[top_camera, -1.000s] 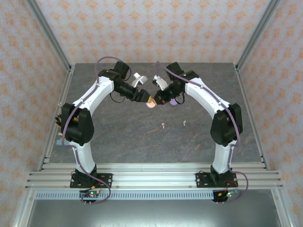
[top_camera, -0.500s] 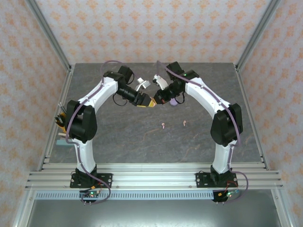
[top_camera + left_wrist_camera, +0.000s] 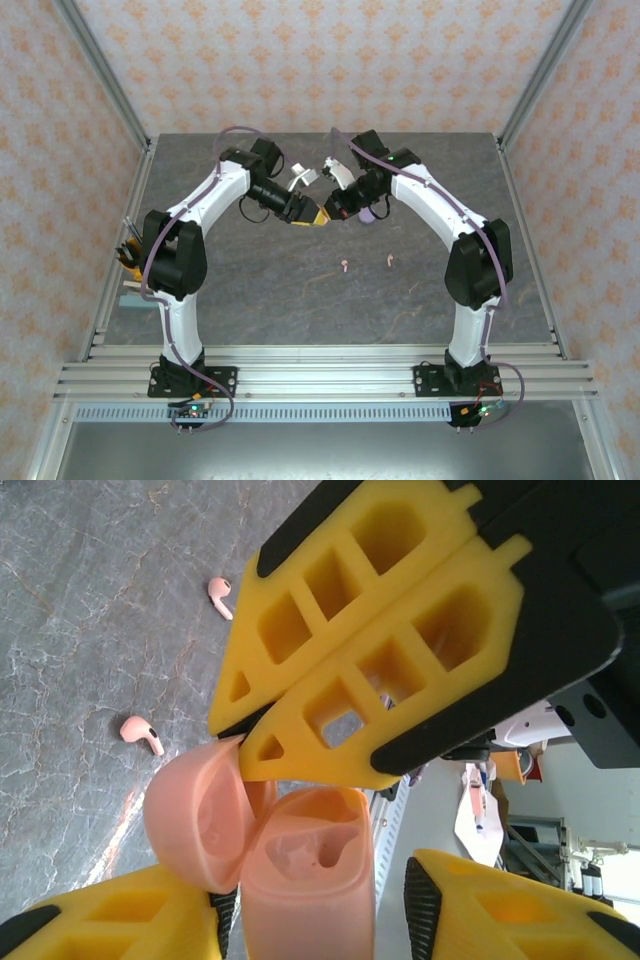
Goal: Insert wireless bluetooth earbuds into charging case
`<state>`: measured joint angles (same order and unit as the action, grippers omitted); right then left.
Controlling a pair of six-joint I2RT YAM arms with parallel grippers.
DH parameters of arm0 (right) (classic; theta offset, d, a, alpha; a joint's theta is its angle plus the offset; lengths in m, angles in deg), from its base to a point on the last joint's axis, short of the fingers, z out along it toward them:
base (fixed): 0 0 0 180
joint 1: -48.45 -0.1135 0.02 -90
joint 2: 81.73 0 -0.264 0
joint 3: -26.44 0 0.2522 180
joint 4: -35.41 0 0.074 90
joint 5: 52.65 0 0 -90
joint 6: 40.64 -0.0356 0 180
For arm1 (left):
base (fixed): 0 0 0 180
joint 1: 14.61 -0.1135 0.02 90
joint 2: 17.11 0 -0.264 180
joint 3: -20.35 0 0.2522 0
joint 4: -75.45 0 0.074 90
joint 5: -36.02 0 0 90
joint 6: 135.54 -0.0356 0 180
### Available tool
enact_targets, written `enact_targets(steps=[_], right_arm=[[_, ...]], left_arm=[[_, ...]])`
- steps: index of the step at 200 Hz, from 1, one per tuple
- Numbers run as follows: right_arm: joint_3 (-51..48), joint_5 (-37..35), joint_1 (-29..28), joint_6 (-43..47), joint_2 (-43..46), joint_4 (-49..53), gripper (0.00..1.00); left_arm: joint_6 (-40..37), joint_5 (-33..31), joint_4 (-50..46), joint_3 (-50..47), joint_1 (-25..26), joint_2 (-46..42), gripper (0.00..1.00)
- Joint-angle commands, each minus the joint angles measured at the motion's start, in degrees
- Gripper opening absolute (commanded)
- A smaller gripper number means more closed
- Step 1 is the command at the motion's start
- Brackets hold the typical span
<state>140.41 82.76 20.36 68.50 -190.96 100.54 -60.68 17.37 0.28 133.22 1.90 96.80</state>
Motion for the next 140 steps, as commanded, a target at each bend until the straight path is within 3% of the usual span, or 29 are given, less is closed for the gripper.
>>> enact_targets(steps=[1, 81, 140], right_arm=[[0.0, 1.1, -0.4, 0.4, 2.6, -1.2, 0.00], [0.3, 0.8, -0.6, 0.4, 2.4, -1.1, 0.00], [0.3, -0.1, -0.6, 0.3, 2.3, -1.0, 0.00]], left_arm=[[-0.6, 0.9, -1.1, 1.9, 0.6, 1.1, 0.46], [-0.5, 0.7, -1.0, 2.0, 1.1, 1.7, 0.38], [-0.4, 0.9, -0.9, 2.4, 1.1, 1.8, 0.21]])
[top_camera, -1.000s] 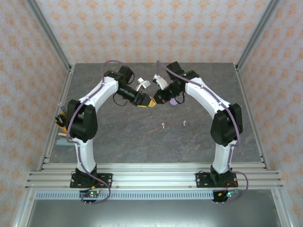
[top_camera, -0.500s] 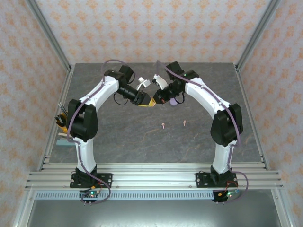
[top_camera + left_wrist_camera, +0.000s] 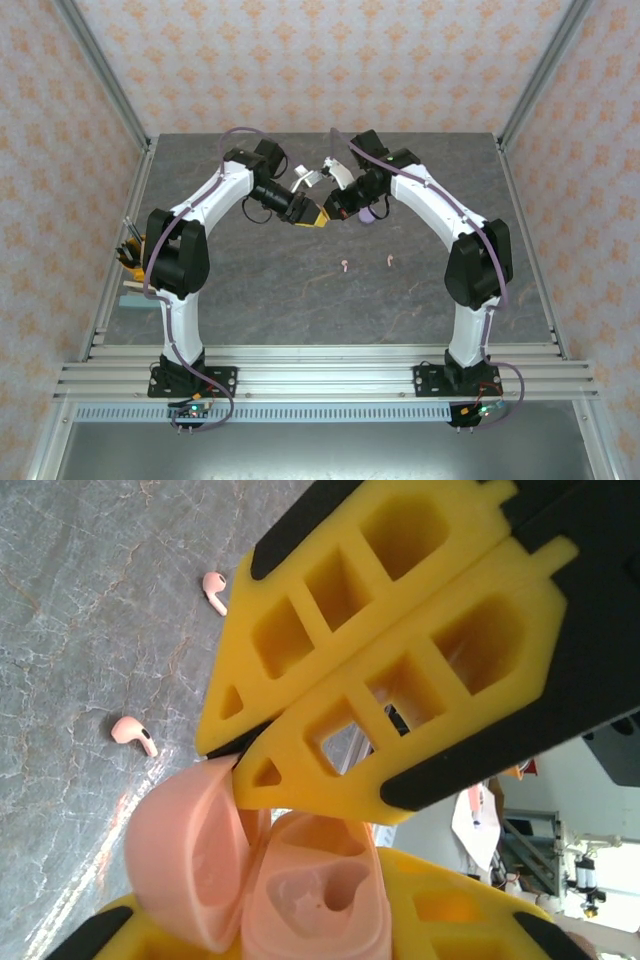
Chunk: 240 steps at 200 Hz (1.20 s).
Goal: Insert wireless bluetooth earbuds into charging case
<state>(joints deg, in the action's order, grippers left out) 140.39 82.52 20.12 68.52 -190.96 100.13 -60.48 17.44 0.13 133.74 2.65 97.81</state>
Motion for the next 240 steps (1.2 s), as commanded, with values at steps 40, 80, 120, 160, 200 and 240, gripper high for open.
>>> enact_targets(steps=[40, 80, 120, 160, 200, 240], right_arm=[[1.0, -5.2, 0.3, -3.2, 2.9, -2.1, 0.19], [-0.6, 0.7, 5.4, -8.3, 7.9, -5.2, 0.45], [-3.4, -1.6, 8.4, -12.2, 13.1, -5.8, 0.53], [-7.6, -15.6, 9.4, -20.7, 16.3, -6.2, 0.55], [-14.7, -23.1, 9.4, -32.2, 19.7, -10.0, 0.55], [-20.0, -28.8, 9.4, -38.9, 21.1, -10.5, 0.54]], left_arm=[[-0.9, 0.6, -0.5, 1.5, 0.2, 0.3, 0.11], [-1.1, -0.6, 0.7, 1.1, -0.1, 0.2, 0.01], [-1.8, -0.5, 1.8, 1.7, -0.2, 0.6, 0.00], [5.5, -9.0, 9.9, 1.1, -0.1, -2.0, 0.00], [13.2, -22.7, 20.4, -0.6, 1.2, -6.5, 0.00], [10.0, -51.1, 38.2, -11.6, 6.4, -15.1, 0.00]])
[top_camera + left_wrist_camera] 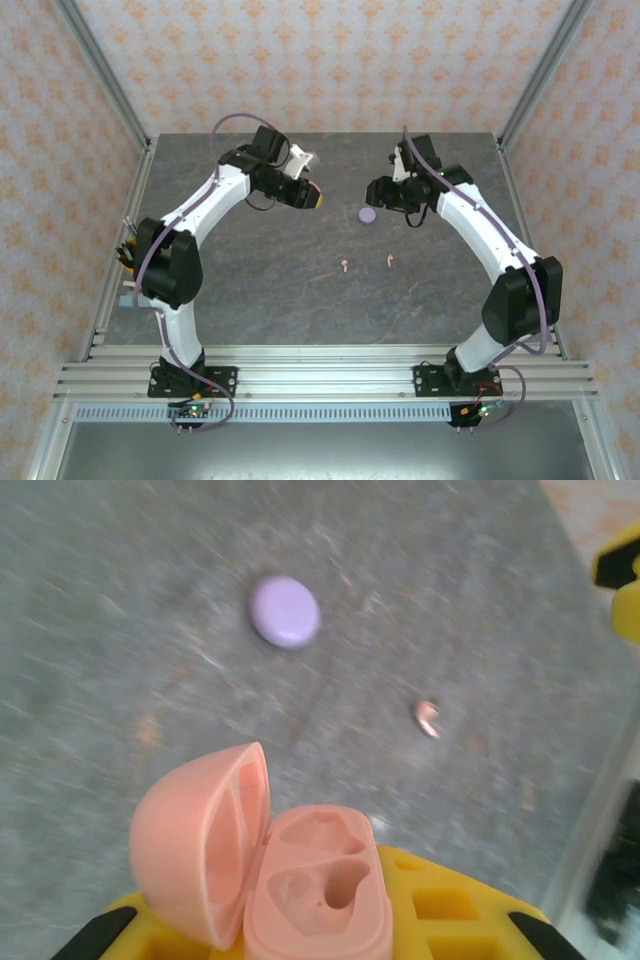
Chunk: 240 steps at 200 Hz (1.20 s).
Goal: Insert wireless bluetooth earbuds into charging case
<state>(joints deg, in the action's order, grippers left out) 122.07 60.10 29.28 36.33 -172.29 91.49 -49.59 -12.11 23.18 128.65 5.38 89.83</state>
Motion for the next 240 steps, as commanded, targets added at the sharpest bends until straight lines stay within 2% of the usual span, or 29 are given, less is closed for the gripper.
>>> enact_targets(steps=[1, 14, 29, 39, 51, 69, 90, 113, 142, 168, 207, 240], right_arm=[[-1.8, -6.4, 0.2, -6.9, 2.5, -1.9, 0.54], [-3.2, -6.6, 0.2, -8.5, 2.5, -2.3, 0.54], [-4.9, -6.1, 0.2, -10.4, 2.6, -3.5, 0.54], [-6.0, -5.8, 0.3, -11.2, 2.5, -4.2, 0.54], [-6.9, -5.2, 0.2, -11.9, 2.2, -4.9, 0.54], [-7.6, -3.9, -0.1, -12.7, 1.0, -5.1, 0.53], [-8.5, -4.0, -1.6, -13.3, -0.5, -4.7, 0.53], [-9.2, -5.8, -4.4, -14.5, -2.5, -3.1, 0.52], [-10.3, -6.4, -7.6, -16.2, -5.1, -2.7, 0.52], [-10.3, -6.8, -9.5, -17.1, -7.1, -2.5, 0.51], [-10.8, -6.2, -10.3, -18.4, -8.8, -2.4, 0.51], [-9.4, -5.7, -10.7, -18.5, -10.3, -1.5, 0.50]], left_arm=[[-1.0, -22.9, 16.0, -7.1, 3.9, -7.4, 0.00], [-0.6, -36.5, 25.1, -13.5, 6.3, -9.9, 0.00], [3.3, -43.1, 30.9, -17.8, 6.7, -10.8, 0.00], [5.3, -45.8, 36.1, -21.2, 6.9, -11.5, 0.00], [6.0, -48.1, 47.6, -28.2, 7.7, -13.5, 0.00], [6.6, -47.8, 62.9, -36.6, 8.4, -15.4, 0.00], [4.3, -46.7, 78.3, -44.3, 9.3, -16.7, 0.00], [3.9, -44.3, 85.1, -47.8, 9.9, -18.3, 0.00], [3.1, -32.8, 92.7, -51.6, 10.2, -20.9, 0.00], [1.5, -24.4, 93.7, -54.1, 10.4, -23.9, 0.00], [0.7, -23.0, 96.4, -58.4, 10.8, -28.9, 0.00], [-2.8, -17.6, 90.0, -58.2, 10.9, -33.1, 0.00]])
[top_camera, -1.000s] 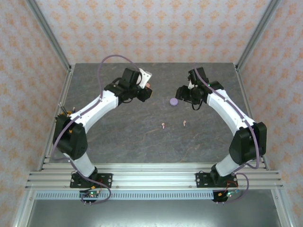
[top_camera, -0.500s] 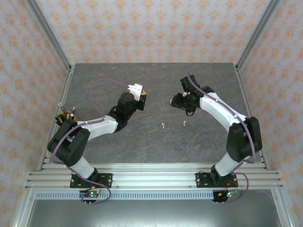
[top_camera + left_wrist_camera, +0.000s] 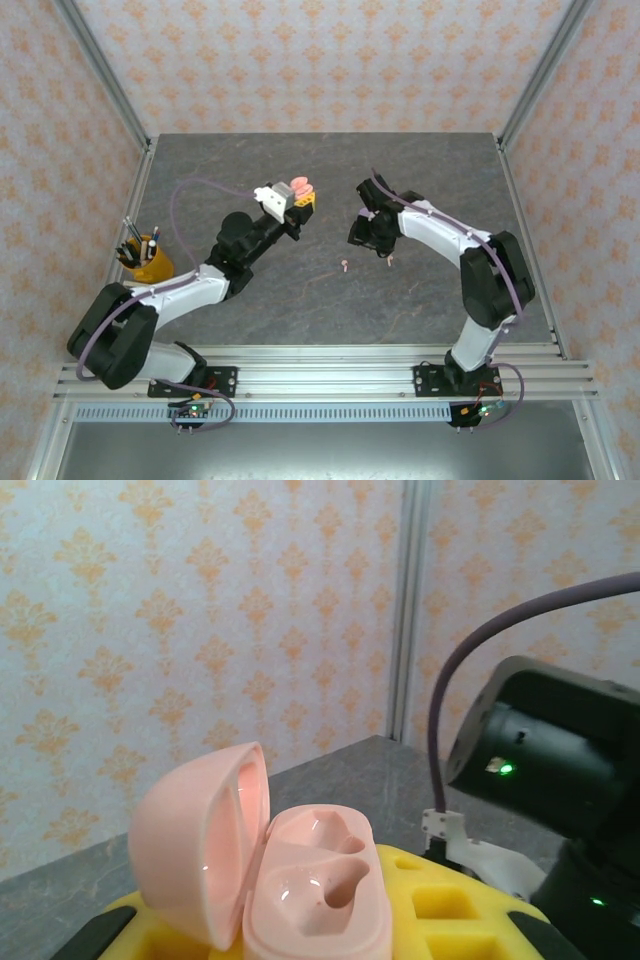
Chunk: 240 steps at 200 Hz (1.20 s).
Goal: Insert wireless bluetooth earbuds into charging case
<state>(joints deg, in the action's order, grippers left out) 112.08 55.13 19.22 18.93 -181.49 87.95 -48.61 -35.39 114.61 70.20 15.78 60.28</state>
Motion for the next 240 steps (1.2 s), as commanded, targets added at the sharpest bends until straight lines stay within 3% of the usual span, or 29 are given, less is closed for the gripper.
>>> enact_targets(steps=[1, 69, 240], right_arm=[[0.6, -0.7, -0.7, -1.1, -1.2, 2.1, 0.50], [6.0, -0.9, -3.8, -1.2, -7.1, 4.9, 0.49], [10.2, -2.0, -6.4, 1.5, -14.7, 7.7, 0.40]], left_arm=[[-3.9, 5.9, -1.6, 0.3, 0.5, -3.7, 0.00], [-10.4, 6.7, -7.5, 1.5, 0.5, -8.1, 0.00], [-7.9, 3.6, -2.2, 2.0, 0.0, -5.1, 0.00]])
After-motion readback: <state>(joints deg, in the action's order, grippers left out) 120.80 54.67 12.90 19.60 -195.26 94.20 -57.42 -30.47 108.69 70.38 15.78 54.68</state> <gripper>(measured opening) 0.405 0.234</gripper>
